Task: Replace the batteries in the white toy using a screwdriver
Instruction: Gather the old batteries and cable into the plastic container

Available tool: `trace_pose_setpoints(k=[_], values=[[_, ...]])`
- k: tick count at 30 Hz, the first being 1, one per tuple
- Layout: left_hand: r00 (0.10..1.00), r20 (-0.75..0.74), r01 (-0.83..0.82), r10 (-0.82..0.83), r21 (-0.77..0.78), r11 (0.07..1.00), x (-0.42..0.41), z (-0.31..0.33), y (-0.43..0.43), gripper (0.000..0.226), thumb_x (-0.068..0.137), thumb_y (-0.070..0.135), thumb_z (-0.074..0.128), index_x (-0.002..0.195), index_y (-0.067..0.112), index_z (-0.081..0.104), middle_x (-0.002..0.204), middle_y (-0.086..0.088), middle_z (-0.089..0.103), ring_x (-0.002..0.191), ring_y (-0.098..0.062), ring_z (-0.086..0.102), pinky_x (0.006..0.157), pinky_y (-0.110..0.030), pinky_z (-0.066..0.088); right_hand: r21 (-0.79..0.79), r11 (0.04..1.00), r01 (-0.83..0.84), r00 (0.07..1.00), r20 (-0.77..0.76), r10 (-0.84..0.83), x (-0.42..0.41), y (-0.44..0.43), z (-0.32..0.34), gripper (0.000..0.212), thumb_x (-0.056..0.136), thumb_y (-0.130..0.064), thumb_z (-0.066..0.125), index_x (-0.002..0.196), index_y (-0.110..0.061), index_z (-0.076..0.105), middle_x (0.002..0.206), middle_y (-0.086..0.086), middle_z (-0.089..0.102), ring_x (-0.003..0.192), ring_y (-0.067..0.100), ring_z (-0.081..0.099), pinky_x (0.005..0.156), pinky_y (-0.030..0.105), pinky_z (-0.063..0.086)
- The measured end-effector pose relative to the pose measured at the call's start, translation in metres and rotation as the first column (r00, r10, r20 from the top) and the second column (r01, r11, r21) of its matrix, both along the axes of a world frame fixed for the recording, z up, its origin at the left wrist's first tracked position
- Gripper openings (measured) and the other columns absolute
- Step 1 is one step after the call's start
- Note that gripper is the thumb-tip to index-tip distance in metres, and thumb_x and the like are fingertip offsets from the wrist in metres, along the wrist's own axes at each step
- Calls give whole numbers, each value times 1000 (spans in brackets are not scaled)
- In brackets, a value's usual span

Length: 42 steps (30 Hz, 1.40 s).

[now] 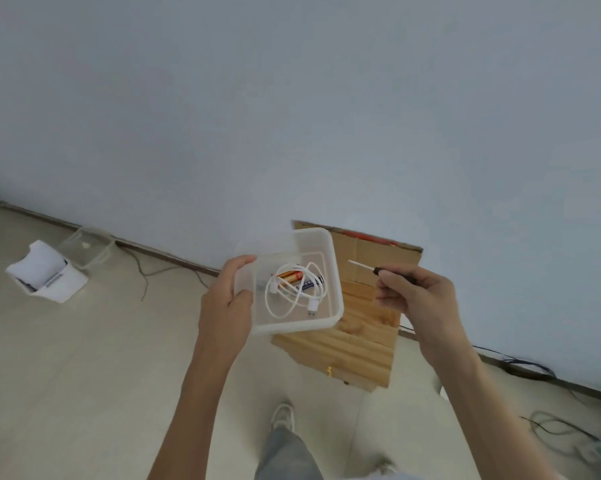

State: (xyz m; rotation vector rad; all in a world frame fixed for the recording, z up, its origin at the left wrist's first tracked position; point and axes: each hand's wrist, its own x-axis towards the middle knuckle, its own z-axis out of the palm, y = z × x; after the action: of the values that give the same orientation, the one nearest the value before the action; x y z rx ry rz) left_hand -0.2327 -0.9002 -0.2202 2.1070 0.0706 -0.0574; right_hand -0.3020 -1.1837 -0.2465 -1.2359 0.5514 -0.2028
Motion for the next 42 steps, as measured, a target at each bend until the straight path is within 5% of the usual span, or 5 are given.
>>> trace_pose_setpoints(k=[11,16,24,33,42], values=[[920,-41,393,-390,97,915,166,-83,34,66,92,-3,48,135,45,60,141,13,66,125,-27,63,108,-49,52,-3,945,326,943,-75,-325,59,52,-68,13,96,0,77,108,2,81,89,23,76,81,32,74,75,36,69],[895,-111,442,-433,67,895,204,-139,24,61,95,-5,50,136,38,63,125,23,68,114,4,61,106,-37,48,-31,886,463,873,-155,-462,74,61,-126,14,93,1,81,107,2,81,89,24,76,80,34,74,87,51,69],[857,-154,504,-492,44,863,227,-277,-19,64,93,-8,48,143,28,62,148,7,65,142,-14,55,122,-41,43,-259,753,605,713,-245,-657,93,66,-272,15,93,2,80,97,-11,86,82,15,81,74,29,78,76,35,68],[821,-208,547,-532,18,837,231,-431,-35,63,97,-4,46,145,36,58,138,4,70,130,-25,64,112,-51,52,-427,736,525,649,-359,-671,118,52,-414,32,91,-9,79,79,-38,85,75,4,82,80,34,81,83,51,69],[846,-192,509,-498,11,861,222,-544,-32,72,98,-7,47,140,51,57,139,10,70,132,-21,64,114,-56,51,-673,686,275,709,-340,-618,154,45,-520,17,100,-14,76,114,-11,85,73,-9,77,70,18,74,75,33,64]])
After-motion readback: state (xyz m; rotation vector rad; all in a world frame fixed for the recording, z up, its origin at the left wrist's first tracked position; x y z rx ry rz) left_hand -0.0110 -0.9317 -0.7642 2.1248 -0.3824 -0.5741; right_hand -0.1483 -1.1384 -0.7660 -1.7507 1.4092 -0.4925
